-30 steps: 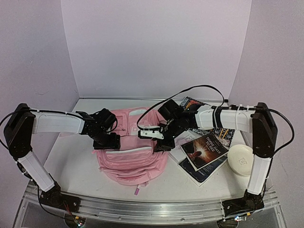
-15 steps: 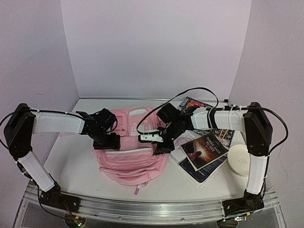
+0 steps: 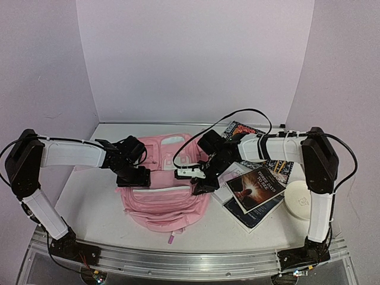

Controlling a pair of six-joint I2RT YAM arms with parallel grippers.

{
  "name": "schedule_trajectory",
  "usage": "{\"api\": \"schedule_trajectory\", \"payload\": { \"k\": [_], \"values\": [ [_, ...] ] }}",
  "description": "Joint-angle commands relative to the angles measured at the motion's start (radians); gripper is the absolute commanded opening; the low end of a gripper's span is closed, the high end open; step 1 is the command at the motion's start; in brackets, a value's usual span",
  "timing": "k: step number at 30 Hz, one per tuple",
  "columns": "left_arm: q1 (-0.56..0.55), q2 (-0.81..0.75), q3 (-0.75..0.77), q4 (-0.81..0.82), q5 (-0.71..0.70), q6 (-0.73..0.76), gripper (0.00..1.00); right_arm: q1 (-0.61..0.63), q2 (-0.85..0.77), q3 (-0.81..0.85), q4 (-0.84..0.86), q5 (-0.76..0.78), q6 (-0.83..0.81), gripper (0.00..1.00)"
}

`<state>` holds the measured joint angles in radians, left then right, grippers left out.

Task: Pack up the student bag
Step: Grab the upper front pocket of the student bag.

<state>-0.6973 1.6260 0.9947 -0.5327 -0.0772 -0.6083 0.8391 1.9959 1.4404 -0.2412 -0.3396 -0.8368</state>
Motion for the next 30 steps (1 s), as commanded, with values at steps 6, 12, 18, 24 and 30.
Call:
{"api": "schedule_trajectory", "payload": {
  "k": [6,12,18,24,30],
  "values": [
    [0.004,0.008,0.029,-0.001,-0.004,-0.005,0.78,-0.005,0.056,0.012,-0.279,-0.071,0.017,0.35],
    [0.004,0.008,0.026,-0.001,-0.005,-0.011,0.78,-0.005,0.016,0.011,-0.297,-0.092,0.025,0.27],
    [0.004,0.013,0.03,-0.001,-0.004,-0.018,0.78,-0.003,-0.013,-0.003,-0.306,-0.11,0.044,0.19],
    [0.004,0.021,0.032,0.0,0.003,-0.041,0.77,0.012,-0.038,-0.03,-0.305,-0.149,0.079,0.06],
    [0.004,0.024,0.029,0.001,-0.001,-0.073,0.77,0.047,-0.075,-0.056,-0.289,-0.196,0.163,0.02]
  ]
}}
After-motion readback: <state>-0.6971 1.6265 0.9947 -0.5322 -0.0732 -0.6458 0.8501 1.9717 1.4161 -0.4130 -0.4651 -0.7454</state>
